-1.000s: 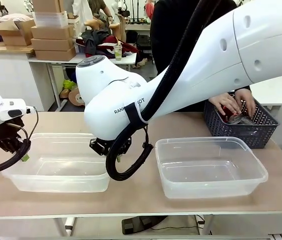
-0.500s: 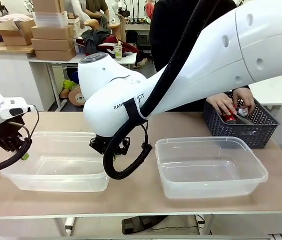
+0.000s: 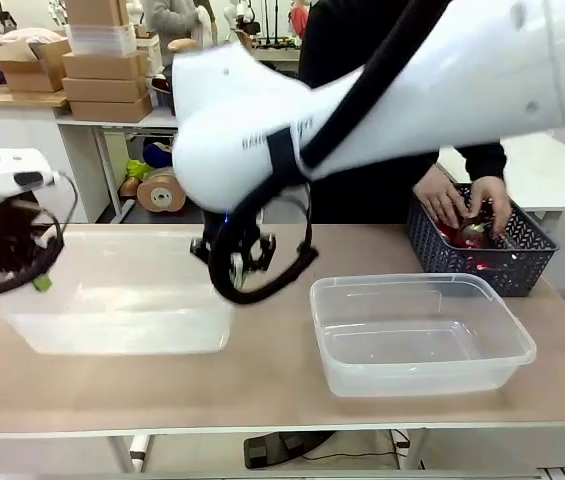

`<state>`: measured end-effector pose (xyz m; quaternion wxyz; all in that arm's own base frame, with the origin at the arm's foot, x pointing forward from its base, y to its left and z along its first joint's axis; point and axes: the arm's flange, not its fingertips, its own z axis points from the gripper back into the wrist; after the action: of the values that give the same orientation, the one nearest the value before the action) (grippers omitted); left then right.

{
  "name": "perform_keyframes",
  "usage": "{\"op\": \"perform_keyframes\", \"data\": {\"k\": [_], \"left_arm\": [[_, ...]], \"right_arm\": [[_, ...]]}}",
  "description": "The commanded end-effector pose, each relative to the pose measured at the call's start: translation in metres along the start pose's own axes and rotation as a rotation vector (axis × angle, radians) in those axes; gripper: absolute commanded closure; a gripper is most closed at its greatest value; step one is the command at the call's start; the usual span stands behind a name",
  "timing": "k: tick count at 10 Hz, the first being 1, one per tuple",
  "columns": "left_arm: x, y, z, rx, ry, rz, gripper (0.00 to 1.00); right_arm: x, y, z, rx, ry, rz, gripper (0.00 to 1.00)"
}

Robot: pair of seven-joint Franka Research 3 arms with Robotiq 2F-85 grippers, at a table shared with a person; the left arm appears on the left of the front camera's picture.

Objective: Sort the waste into each basket.
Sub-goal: Pick up the Organizing box on the left side of the table and lift it.

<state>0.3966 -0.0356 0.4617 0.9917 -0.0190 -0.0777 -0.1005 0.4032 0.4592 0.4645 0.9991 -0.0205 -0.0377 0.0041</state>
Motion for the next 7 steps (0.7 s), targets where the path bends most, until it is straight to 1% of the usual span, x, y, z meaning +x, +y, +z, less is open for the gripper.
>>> {"op": "perform_keyframes", "data": {"k": [1,2,3,4,7], "left_arm": [[0.023,0.001,0.058,0.102,-0.020,-0.023,1.00],[0.033,-0.003,0.085,0.021,-0.029,-0.099,1.00],[0.009,-0.012,0.038,0.016,-0.023,-0.007,1.00],[0.009,-0.012,0.038,0.016,-0.023,-0.007,1.00],[0.009,-0.012,0.038,0.016,-0.023,-0.007,1.00]], "right_arm": [[0.000,-0.035,0.063,-0.060,0.001,0.094,1.00],[-0.005,-0.045,0.089,-0.048,-0.015,0.103,1.00],[-0.011,-0.048,0.094,-0.006,-0.017,0.133,1.00],[-0.006,-0.023,0.078,0.000,-0.036,0.056,1.00],[-0.006,-0.023,0.078,0.000,-0.036,0.056,1.00]]}}
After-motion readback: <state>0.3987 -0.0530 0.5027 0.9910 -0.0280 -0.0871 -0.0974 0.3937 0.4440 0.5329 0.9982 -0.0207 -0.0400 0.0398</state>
